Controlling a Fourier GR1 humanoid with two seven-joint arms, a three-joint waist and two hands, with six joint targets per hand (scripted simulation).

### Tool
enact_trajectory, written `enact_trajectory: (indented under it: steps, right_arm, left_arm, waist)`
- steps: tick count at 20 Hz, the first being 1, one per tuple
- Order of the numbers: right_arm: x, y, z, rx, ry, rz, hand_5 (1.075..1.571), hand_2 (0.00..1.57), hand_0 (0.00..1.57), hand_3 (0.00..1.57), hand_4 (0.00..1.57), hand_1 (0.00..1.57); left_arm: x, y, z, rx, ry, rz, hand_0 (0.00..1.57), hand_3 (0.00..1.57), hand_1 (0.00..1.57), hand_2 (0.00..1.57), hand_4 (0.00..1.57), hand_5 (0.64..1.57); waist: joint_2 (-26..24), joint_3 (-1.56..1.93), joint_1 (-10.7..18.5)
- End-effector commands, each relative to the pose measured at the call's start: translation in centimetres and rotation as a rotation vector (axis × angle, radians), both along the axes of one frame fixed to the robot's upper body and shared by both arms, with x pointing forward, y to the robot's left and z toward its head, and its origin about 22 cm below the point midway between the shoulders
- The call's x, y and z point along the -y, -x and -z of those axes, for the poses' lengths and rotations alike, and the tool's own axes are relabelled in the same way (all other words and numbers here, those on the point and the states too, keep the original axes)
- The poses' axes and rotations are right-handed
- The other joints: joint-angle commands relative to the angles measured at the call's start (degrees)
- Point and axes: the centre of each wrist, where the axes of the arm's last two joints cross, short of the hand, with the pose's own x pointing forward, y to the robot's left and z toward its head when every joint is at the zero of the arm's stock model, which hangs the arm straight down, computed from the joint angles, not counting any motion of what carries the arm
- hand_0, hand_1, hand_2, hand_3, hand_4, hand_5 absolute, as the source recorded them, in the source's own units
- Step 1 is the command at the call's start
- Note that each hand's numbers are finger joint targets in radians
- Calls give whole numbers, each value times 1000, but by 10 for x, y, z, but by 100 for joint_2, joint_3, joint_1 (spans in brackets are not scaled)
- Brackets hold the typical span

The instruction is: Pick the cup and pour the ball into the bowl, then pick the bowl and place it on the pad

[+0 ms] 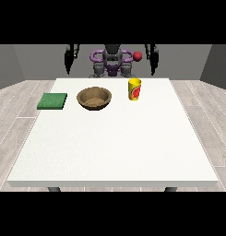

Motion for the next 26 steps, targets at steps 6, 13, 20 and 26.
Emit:
enact_trajectory:
  steps: [6, 13, 20, 26]
  right_arm:
    - [11, -2, -34, 19, 37, -2, 1569, 0, 0, 0, 0, 0]
    - [93, 13, -56, 94, -68, -27, 1571, 0, 0, 0, 0, 0]
    - [88, -5, -55, 176, -74, -37, 1569, 0, 0, 0, 0, 0]
    - [68, -9, -36, 231, -101, -79, 1570, 0, 0, 0, 0, 0]
  left_arm:
    - [-6, 0, -31, 15, -23, 0, 0, 0, 0, 0, 0, 1557]
    - [-23, 1, -57, 101, 148, -50, 0, 0, 0, 0, 0, 1548]
    - [-55, -25, -59, 249, 158, -52, 0, 0, 0, 0, 0, 1539]
    - [-40, -37, -13, 319, 112, -70, 0, 0, 0, 0, 0, 1524]
  waist:
    - [-1623, 146, -5]
    - [-857, 187, -2]
    - [-33, 186, -14]
    - [433, 185, -211]
